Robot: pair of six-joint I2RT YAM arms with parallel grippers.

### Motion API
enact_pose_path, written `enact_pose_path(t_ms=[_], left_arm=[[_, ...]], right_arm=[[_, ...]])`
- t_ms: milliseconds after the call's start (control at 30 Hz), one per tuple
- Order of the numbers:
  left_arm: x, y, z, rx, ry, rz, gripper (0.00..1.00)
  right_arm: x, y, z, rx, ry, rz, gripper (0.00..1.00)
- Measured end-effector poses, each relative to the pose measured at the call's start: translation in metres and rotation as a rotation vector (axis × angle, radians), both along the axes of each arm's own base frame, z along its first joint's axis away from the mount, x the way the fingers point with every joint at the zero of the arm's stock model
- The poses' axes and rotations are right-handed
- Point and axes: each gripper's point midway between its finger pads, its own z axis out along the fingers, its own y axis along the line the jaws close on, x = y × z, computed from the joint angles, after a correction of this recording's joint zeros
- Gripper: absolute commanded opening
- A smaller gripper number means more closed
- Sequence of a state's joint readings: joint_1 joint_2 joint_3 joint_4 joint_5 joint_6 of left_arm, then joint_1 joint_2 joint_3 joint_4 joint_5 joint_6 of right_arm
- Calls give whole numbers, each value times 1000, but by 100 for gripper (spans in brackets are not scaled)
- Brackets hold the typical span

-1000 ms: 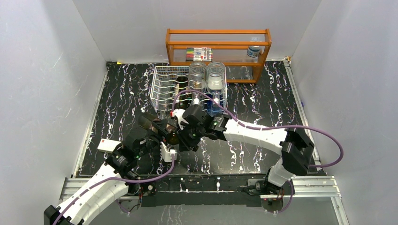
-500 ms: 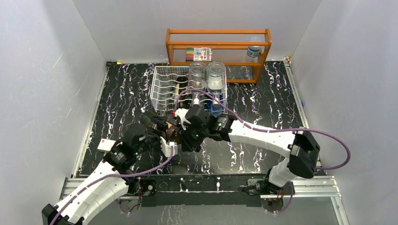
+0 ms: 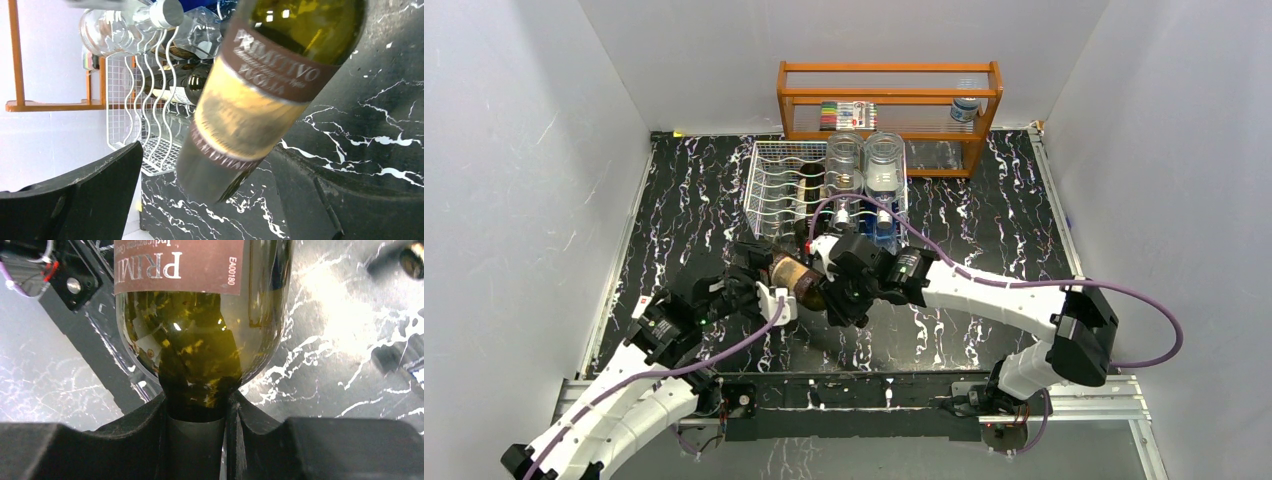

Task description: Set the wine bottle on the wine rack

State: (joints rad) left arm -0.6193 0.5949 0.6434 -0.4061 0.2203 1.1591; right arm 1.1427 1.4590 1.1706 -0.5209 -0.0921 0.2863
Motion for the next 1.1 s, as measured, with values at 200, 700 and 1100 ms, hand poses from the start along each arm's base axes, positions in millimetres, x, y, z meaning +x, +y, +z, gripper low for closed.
enact_pose_path(t_ms=[200,700,1100], left_arm=[[-6,0,31,-135,70,74,98],[-7,38,162,-1050,261,579,98],[4,52,139,-1142,445,894,98]], right_arm=[[1,-21,-11,-76,15,-46,0],[59,1,41,104,-117,-351,0],[135,54,55,263,-147,-742,0]])
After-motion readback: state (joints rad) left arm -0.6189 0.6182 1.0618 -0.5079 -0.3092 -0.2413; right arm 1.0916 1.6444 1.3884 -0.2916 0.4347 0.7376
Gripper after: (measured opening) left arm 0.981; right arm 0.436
